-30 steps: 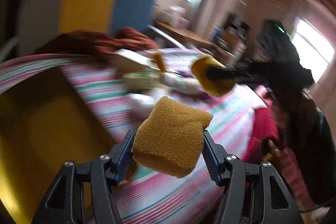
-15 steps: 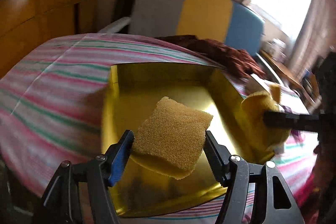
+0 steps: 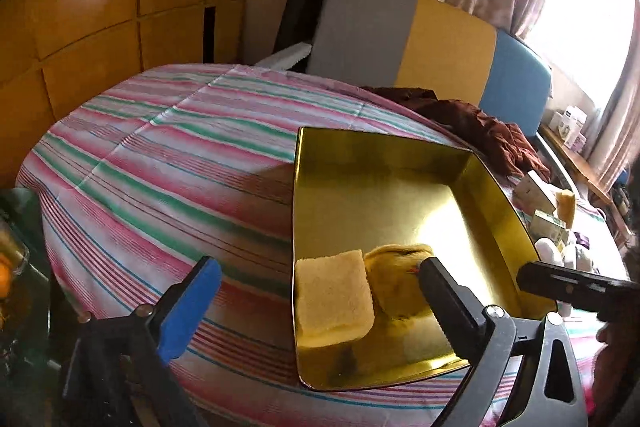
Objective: Organize objects
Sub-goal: 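Carry sponge and sock to the gold tray and release both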
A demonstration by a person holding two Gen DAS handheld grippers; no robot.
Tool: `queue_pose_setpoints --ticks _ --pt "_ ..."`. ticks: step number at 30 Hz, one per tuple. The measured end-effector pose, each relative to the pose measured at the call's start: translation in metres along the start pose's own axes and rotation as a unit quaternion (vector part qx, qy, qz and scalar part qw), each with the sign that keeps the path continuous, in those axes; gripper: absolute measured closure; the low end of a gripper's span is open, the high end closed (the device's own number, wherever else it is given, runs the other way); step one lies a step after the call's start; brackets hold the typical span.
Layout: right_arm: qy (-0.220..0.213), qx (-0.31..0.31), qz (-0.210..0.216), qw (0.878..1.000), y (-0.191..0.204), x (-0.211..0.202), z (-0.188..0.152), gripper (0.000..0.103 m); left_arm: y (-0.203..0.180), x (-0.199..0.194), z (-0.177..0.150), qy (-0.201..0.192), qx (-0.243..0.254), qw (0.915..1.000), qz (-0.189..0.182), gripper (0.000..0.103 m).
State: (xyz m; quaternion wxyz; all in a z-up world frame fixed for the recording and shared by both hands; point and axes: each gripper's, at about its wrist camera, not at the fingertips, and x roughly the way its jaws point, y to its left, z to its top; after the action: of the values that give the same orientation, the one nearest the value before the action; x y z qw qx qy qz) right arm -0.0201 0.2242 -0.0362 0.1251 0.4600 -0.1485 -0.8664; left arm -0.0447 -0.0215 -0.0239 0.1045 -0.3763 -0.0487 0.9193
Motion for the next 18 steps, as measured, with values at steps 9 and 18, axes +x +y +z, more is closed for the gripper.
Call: queue_pose_setpoints --ticks 9,18 --pt "-0.038 -0.025 -0.071 0.996 0.001 -0.01 -0.003 0.023 -0.016 -0.013 0.005 -0.016 0.029 0.9993 0.015 0.001" --pt "-0.055 0.002 -0.104 0.993 -0.029 -0.026 -0.011 0.024 -0.032 -0.015 0.002 -0.016 0.048 0.9987 0.011 0.001"
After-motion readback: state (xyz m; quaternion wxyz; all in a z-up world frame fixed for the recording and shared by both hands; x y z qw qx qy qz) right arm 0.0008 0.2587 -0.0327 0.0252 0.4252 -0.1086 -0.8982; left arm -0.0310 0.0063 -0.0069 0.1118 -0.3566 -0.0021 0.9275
